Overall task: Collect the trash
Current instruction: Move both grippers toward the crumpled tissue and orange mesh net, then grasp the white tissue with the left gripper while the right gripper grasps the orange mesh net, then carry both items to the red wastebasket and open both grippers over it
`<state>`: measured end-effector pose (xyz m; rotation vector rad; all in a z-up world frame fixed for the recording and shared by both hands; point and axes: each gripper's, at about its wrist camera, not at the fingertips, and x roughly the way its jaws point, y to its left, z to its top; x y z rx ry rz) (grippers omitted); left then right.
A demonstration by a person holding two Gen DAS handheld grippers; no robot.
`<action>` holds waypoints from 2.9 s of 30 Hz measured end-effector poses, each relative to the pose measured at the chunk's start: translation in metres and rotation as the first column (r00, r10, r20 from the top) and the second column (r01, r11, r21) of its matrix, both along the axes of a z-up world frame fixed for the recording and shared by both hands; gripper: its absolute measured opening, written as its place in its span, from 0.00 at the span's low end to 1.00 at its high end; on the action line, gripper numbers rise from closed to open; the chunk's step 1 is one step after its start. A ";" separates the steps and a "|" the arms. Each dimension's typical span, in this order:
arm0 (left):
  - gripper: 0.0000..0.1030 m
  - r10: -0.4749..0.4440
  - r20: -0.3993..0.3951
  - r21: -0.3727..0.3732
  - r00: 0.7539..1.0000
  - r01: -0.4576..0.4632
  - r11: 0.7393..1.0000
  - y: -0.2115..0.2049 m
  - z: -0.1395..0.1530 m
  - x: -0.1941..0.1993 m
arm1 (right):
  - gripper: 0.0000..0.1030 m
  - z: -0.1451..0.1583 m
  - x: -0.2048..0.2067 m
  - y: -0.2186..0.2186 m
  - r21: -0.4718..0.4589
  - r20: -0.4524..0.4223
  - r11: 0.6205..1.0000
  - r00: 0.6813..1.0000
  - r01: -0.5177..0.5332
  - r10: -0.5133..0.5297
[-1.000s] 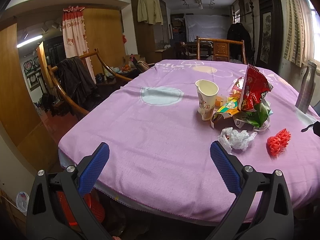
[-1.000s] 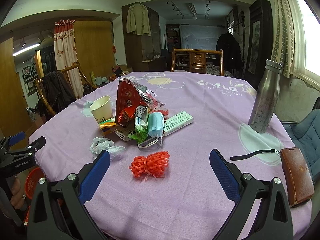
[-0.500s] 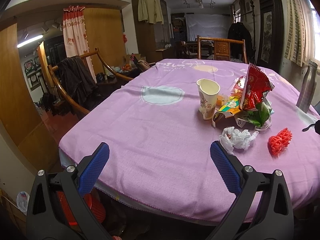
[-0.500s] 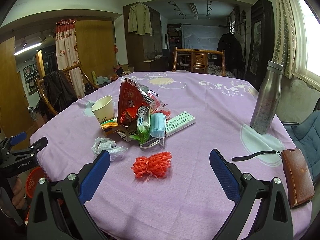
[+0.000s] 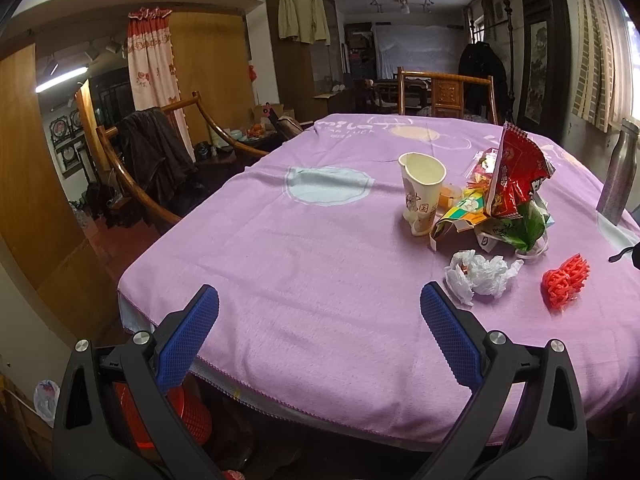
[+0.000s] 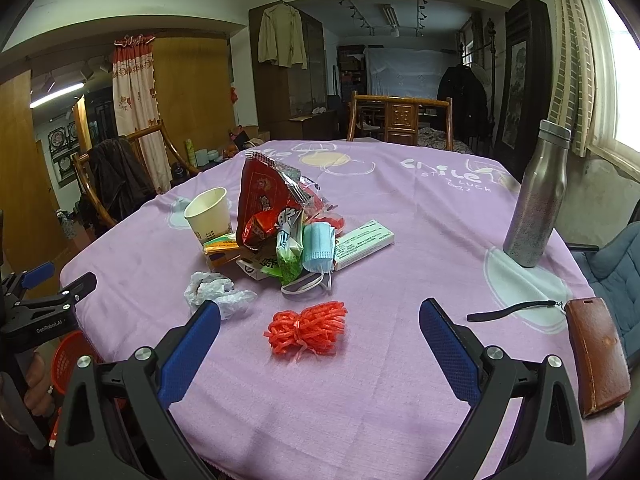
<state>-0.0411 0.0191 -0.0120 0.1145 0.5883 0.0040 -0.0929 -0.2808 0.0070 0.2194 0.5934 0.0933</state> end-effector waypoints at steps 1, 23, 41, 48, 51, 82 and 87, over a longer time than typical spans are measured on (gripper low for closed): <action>0.94 0.001 -0.002 0.000 1.000 -0.001 1.000 0.001 -0.001 0.000 | 0.95 0.000 0.000 0.000 0.001 -0.002 1.000 1.000 -0.001 0.001; 0.94 0.001 -0.081 -0.013 0.997 -0.002 1.000 0.002 -0.020 0.021 | 0.95 -0.022 0.020 0.005 0.013 -0.066 1.000 0.998 -0.023 0.024; 0.94 -0.359 -0.234 -0.078 0.904 0.350 0.933 -0.094 -0.040 0.074 | 0.95 -0.046 0.035 -0.018 0.057 -0.125 0.998 0.992 0.008 -0.001; 0.80 -0.371 -0.307 -0.157 0.877 0.338 0.928 -0.107 -0.055 0.108 | 0.95 -0.055 0.042 -0.031 0.110 -0.140 0.994 0.990 -0.001 0.017; 0.50 -0.427 -0.312 -0.253 0.849 0.359 0.898 -0.094 -0.053 0.111 | 0.95 -0.058 0.050 -0.026 0.111 -0.154 0.994 0.987 -0.023 0.041; 0.40 0.229 -0.238 -0.205 0.944 -0.279 0.938 0.250 -0.031 0.021 | 0.46 -0.010 0.083 0.091 0.133 -0.073 0.917 0.919 -0.377 0.388; 0.50 0.335 -0.328 -0.236 0.883 -0.420 0.876 0.314 -0.068 0.008 | 0.46 0.004 0.093 0.131 0.127 -0.072 0.881 0.881 -0.456 0.467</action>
